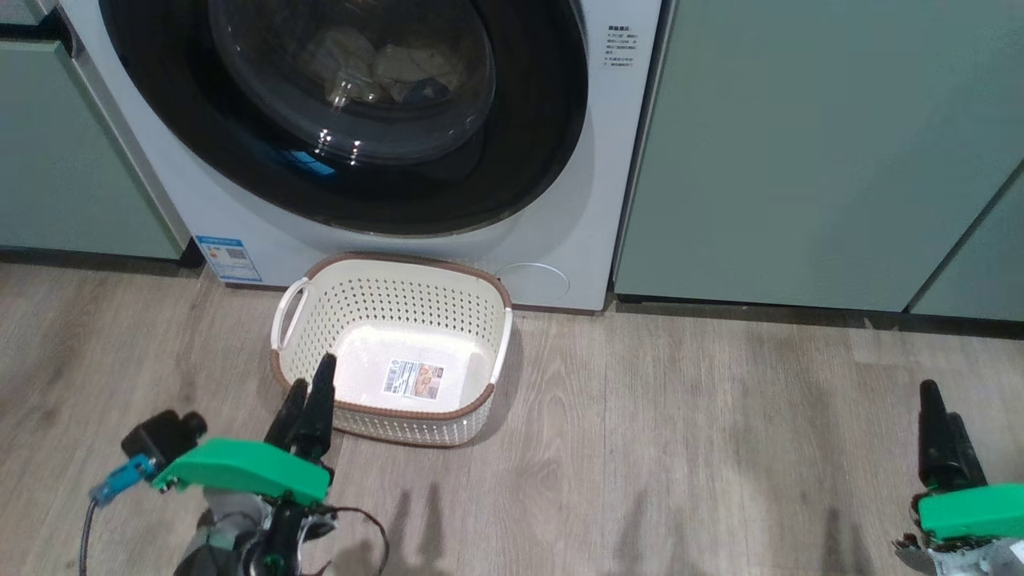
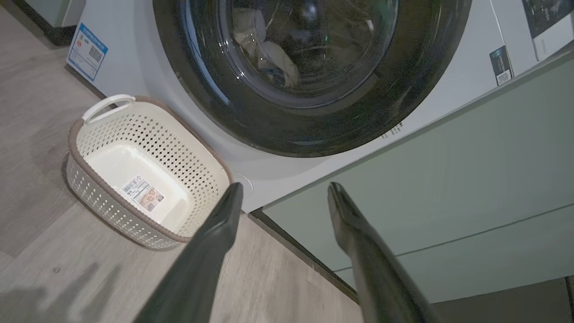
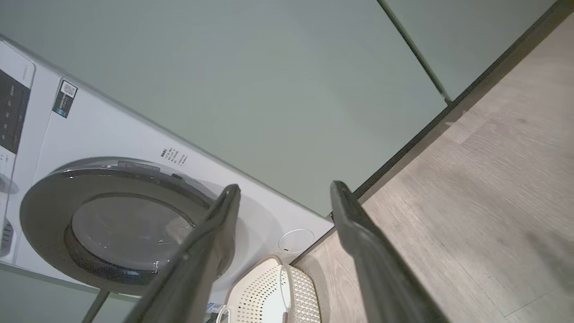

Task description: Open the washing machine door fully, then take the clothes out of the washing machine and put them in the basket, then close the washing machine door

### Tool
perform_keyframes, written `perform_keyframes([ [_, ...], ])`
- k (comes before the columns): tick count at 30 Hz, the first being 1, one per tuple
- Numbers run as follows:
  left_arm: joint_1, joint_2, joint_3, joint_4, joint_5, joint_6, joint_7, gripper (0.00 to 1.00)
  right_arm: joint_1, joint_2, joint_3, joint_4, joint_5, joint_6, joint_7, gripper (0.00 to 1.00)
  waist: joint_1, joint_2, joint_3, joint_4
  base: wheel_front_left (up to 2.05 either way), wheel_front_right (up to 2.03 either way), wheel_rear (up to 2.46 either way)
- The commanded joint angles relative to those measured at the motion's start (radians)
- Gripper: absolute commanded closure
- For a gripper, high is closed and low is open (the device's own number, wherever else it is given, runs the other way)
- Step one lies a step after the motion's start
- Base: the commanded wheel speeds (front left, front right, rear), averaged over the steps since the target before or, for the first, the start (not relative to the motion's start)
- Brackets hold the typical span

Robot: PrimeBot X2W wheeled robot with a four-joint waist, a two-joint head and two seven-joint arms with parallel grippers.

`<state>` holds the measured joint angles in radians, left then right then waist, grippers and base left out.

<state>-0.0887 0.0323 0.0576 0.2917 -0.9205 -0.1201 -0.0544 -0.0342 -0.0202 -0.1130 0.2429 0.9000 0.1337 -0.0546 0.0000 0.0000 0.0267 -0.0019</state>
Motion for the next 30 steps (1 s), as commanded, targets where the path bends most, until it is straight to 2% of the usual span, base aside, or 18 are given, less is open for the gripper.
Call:
perform_keyframes([
  [1,-0.057,0.010,0.010,-0.042,0.040,0.003,-0.015,0.00,-0.067,-0.018,0.014,-0.044,-0.045,-0.001,-0.014,0.00,0.0000,0.0000,0.000,0.000,0.00,0.00,0.00],
  [30,-0.109,0.014,0.006,-0.050,0.423,0.030,-0.098,0.00,-0.103,-0.023,0.012,-0.096,-0.468,-0.002,-0.097,0.00,0.0000,0.0000,0.001,-0.004,0.00,0.00,0.00],
])
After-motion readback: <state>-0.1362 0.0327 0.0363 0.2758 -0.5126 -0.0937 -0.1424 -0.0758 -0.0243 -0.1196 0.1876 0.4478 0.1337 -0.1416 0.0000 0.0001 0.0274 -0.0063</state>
